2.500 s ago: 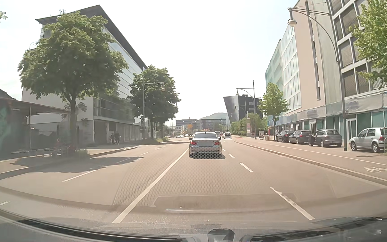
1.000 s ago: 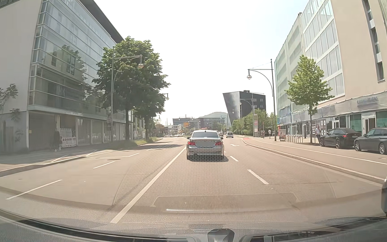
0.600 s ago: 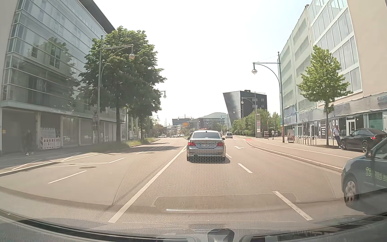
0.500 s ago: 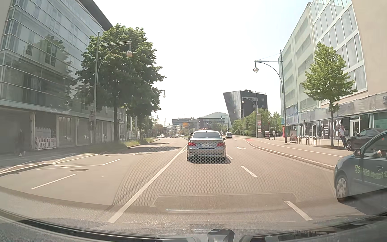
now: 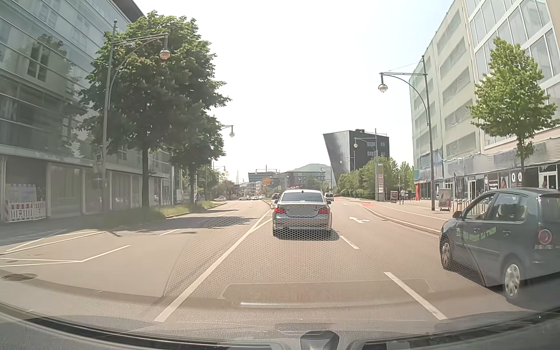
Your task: Follow the waypoints while adhering to traffic rules and regulations
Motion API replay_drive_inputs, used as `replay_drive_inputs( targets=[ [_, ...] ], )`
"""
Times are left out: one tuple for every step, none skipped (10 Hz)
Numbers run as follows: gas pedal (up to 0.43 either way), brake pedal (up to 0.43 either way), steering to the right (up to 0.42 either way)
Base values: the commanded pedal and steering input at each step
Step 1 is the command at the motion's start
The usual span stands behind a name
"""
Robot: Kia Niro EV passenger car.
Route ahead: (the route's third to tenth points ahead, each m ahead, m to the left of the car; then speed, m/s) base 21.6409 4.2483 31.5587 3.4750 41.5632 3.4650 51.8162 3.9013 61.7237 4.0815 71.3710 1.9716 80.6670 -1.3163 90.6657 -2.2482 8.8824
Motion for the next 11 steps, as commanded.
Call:
replay_drive_inputs(
  targets=[
    [0.000, 0.073, 0.000],
    [0.000, 0.091, 0.001],
    [0.000, 0.104, 0.000],
    [0.000, 0.104, 0.000],
    [0.000, 0.104, 0.000],
    [0.000, 0.104, 0.000],
    [0.000, 0.091, 0.000],
    [0.000, 0.079, 0.000],
    [0.000, 0.061, 0.000],
    [0.000, 0.000, 0.000],
    [0.000, 0.000, 0.000]
  ],
)
